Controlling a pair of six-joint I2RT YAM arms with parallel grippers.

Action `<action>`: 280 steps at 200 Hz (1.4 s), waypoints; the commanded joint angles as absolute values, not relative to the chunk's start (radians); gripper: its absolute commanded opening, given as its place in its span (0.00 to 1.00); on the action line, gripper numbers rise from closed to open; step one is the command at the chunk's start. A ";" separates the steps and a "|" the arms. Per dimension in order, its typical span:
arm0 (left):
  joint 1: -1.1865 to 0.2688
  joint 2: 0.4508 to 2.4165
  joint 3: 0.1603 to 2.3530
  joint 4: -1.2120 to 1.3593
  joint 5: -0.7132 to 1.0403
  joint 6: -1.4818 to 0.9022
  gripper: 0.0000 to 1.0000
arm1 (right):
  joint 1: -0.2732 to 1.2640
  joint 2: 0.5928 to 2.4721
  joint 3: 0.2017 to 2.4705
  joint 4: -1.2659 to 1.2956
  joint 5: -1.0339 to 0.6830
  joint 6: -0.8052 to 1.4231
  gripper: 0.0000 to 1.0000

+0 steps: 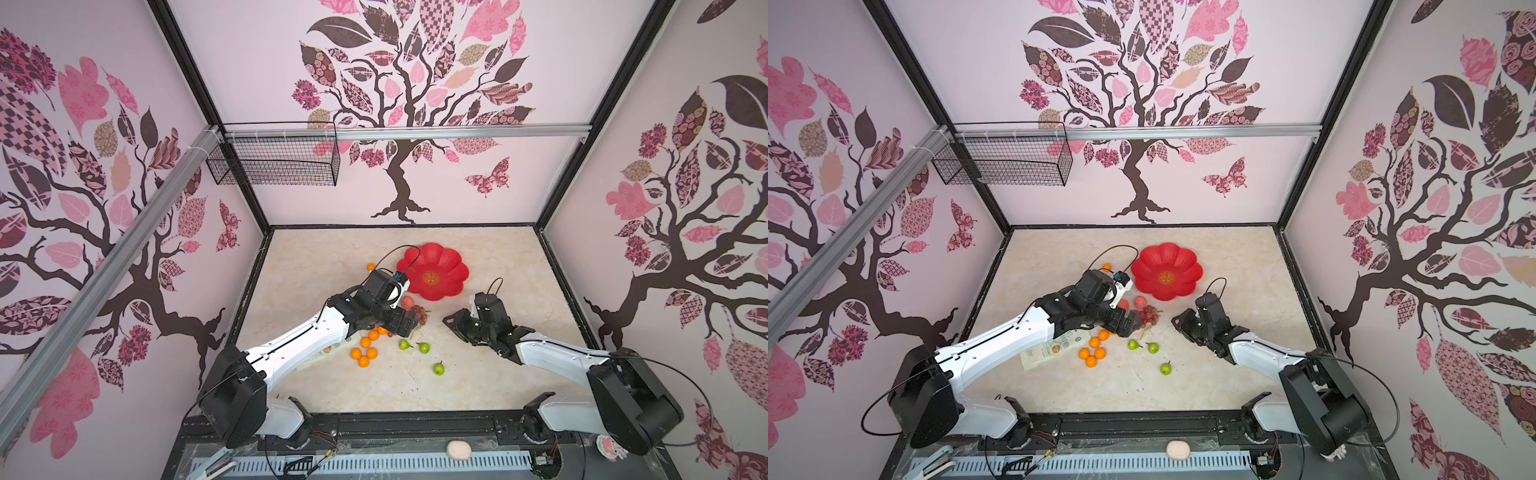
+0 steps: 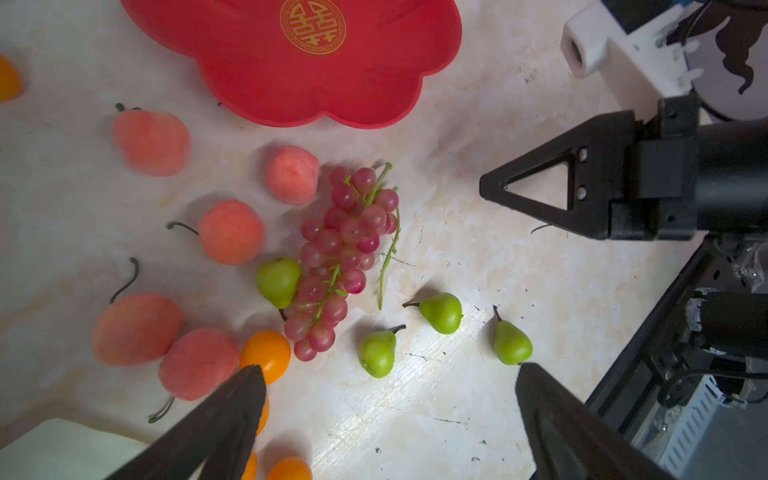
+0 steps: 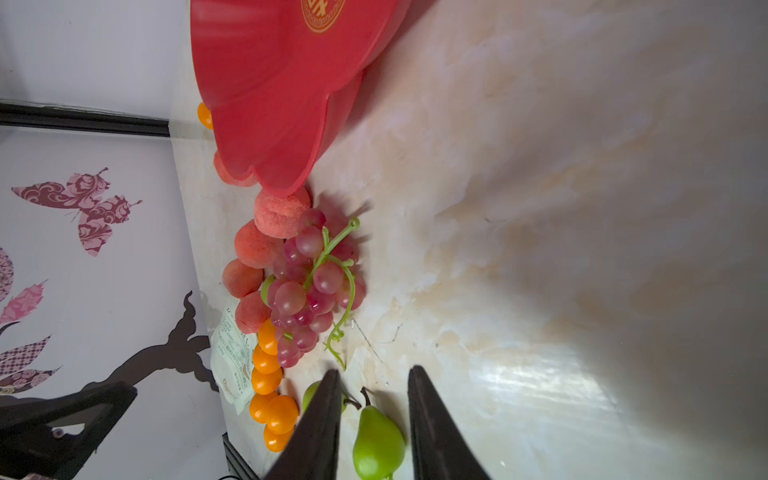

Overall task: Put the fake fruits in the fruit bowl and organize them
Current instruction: 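Lower the right gripper onto the pink grapes stem and close it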

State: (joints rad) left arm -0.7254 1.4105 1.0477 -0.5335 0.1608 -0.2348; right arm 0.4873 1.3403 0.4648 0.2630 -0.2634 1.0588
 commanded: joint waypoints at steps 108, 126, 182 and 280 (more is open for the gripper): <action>-0.698 1.442 1.069 -0.526 0.190 -0.221 0.98 | 0.503 1.632 0.559 0.498 -0.250 1.267 0.21; -0.698 1.447 1.074 -0.531 0.189 -0.217 0.98 | 0.503 1.655 0.582 0.488 -0.241 1.275 0.21; -0.698 1.449 1.079 -0.543 0.189 -0.204 0.98 | 0.503 1.716 0.628 0.474 -0.213 1.311 0.21; -0.699 1.471 1.092 -0.557 0.193 -0.192 0.98 | 0.502 1.805 0.686 0.498 -0.220 1.342 0.24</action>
